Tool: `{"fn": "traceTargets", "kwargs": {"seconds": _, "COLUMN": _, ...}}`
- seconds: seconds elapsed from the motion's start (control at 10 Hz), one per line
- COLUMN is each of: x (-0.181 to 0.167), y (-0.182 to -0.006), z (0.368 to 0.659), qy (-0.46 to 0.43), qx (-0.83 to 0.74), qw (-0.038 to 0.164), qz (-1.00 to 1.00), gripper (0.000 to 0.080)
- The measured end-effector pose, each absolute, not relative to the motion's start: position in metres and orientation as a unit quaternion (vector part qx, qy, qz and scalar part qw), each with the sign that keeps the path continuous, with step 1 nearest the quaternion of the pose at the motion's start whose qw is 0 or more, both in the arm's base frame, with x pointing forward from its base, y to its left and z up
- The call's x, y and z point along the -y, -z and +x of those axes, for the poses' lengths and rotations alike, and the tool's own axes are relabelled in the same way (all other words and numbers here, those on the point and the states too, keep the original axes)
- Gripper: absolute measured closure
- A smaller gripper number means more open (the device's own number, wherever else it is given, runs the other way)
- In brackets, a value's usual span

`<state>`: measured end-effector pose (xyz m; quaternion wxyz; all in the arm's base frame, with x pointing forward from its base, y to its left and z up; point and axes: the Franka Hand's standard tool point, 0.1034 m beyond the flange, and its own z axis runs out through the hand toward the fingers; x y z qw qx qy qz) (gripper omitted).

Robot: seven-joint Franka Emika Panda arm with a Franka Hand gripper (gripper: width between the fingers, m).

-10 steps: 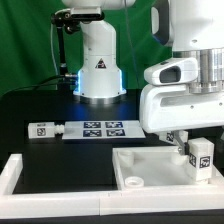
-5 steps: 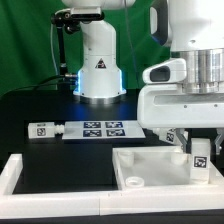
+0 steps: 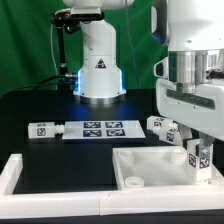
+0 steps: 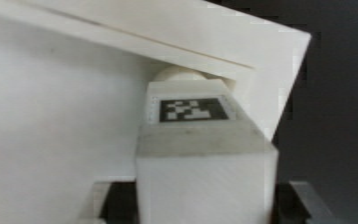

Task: Assemble one leg

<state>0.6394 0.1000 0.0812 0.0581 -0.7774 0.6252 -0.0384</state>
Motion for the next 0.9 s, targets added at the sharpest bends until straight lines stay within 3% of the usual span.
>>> {"fn": "traceTargets", "kwargs": {"seconds": 0.2, "x": -0.099, "y": -0.081, "z": 0.639, "qy": 0.034, "qx": -0.633, "qw": 0.061, "qz": -0.771, "gripper": 0.0514}}
{"fn": "traceTargets", "kwargs": {"seconds": 0.4, "x": -0.101, "y": -0.079, "z": 0.636, "qy": 0.034, "qx": -0.547, "qw": 0.050, "qz": -0.835, "gripper": 0.0249}}
{"fn": "traceTargets", "kwargs": {"seconds": 0.5, "x": -0.099, "y": -0.079, "z": 0.638, "qy": 0.039, "qx": -0.471, "qw": 0.047, "qz": -0.880, "gripper": 0.0249}}
{"fn": "traceTargets", "kwargs": {"seconds": 0.6, "x": -0.096, "y": -0.080, "z": 0.642, "qy": 0.045, "qx": -0.391, "qw": 0.047, "qz": -0.918, "gripper": 0.0170}}
{"fn": "traceTargets", "kwargs": {"seconds": 0.9, "x": -0.103, "y": -0.082, "z": 0.647, "qy": 0.046, "qx": -0.279, "qw": 0.048, "qz": -0.958, "gripper": 0.0151}}
